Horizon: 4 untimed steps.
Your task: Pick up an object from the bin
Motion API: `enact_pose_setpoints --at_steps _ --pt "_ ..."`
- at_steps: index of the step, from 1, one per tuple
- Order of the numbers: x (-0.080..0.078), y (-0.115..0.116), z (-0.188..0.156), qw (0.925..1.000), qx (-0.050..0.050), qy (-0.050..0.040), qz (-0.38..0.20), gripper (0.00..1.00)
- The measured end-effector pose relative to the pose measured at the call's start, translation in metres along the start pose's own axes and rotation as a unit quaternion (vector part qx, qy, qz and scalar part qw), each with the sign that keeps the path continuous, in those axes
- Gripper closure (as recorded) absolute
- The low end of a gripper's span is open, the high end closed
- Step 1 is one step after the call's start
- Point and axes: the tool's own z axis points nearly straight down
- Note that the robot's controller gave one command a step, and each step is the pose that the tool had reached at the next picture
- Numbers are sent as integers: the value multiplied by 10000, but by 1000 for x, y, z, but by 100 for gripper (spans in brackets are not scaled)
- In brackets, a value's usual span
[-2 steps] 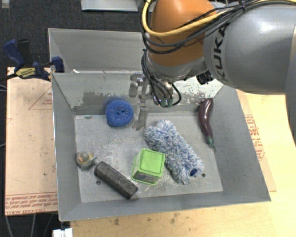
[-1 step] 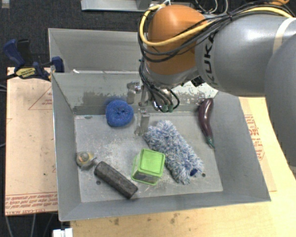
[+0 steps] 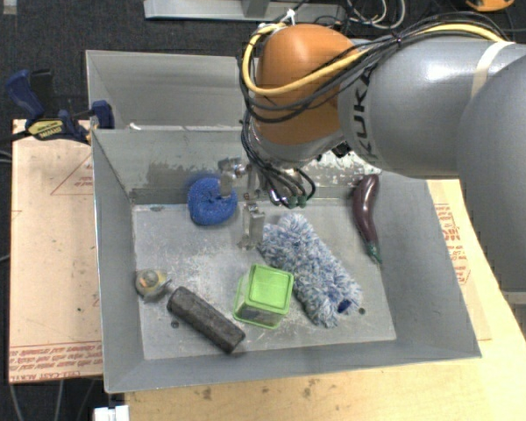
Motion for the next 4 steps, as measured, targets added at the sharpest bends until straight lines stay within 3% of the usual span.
enact_pose_setpoints --at_steps 1,2,3,4 --pt "-11 1 25 9956 -8 -27 935 0" --pt "25 -85 64 9977 -5 -21 -682 100" --pt "25 -85 64 9977 -7 -20 -683 0" --pt "25 -85 64 9977 -8 -20 -683 0"
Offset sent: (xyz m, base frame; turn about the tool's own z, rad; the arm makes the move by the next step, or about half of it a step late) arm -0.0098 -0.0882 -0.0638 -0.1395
